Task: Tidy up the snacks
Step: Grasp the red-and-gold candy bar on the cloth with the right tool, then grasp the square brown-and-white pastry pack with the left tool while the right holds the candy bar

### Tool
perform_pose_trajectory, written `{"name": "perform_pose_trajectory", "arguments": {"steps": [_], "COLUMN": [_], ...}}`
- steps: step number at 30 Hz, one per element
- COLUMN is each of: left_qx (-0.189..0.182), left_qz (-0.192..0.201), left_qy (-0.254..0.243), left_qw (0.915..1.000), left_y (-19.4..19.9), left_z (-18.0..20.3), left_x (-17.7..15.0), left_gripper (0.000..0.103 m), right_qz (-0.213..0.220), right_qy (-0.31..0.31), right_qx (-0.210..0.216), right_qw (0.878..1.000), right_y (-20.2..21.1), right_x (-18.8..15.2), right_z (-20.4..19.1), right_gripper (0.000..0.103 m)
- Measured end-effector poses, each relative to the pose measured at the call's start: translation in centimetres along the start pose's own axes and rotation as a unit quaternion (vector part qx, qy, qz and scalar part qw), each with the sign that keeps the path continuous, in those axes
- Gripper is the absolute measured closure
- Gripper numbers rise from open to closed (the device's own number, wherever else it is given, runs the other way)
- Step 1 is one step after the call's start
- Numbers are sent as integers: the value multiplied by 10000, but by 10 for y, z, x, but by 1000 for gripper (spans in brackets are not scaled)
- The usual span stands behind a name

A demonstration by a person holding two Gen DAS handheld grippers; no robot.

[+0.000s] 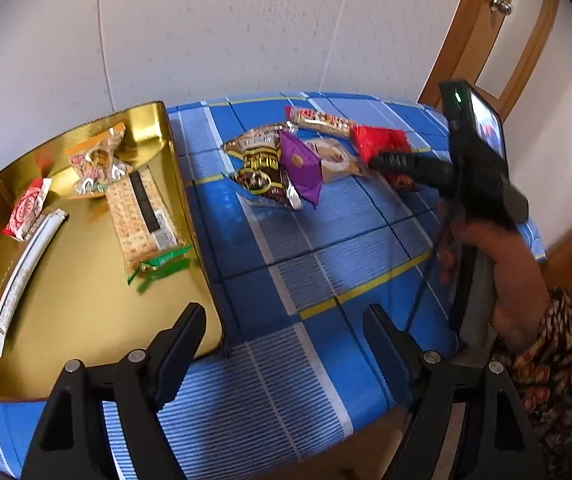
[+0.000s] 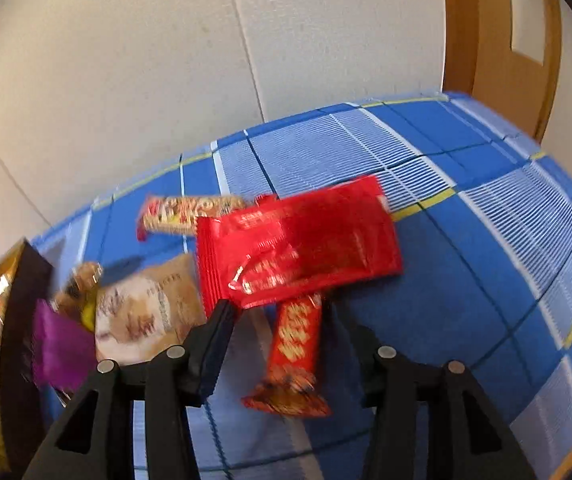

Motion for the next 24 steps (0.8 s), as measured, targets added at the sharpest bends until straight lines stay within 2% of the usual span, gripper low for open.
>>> {"name": "perform_pose_trajectory", "arguments": {"steps": [2, 3, 6, 12, 15, 18, 19, 21, 24], "left_qx": [23, 35, 34, -79, -7, 136, 161, 193, 25], "left_qz": [48, 72, 156, 281, 305, 352, 358, 237, -136], "left_qy": [-16, -31, -117, -396, -916, -1472, -1637, -1905, -2190], "left_qw": [10000, 10000, 9998, 9988, 9953, 9884, 9857, 9812, 9756], "left_y": [0, 0, -2, -14, -27, -43, -50, -67, -97], "left_z": [0, 0, 5, 23, 39, 53, 56, 58, 59], "left_x": [7, 11, 28, 64, 91, 120, 129, 146, 162], "left_gripper": [22, 22, 22, 22, 21, 11, 11, 11, 11], "right_qz": [70, 100, 67, 157, 243, 252, 244, 227, 205], "right_qy": [-5, 13, -193, -543, -645, -715, -755, -829, -909], "right_qx": [124, 109, 313, 523, 457, 525, 579, 675, 786], "right_qw": [9999, 9999, 9993, 9970, 9966, 9957, 9952, 9940, 9925], "right_y": [8, 11, 20, 35, 40, 42, 42, 39, 39], "right_x": [-6, -8, -12, -18, -19, -17, -17, -14, -14], "right_z": [10, 17, 32, 58, 68, 75, 76, 78, 80], "right_gripper": [60, 73, 79, 79, 79, 79, 79, 79, 79]}}
Point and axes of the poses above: each gripper's, at about its wrist camera, not at the fingertips, and y roughly against the way its jaws point, z to its right, x to its top, the point moved 7 cm from there along -y, roughly the way its jaws point, and after that the axes turned 15 degrees about -y, right-handed, at the moved point
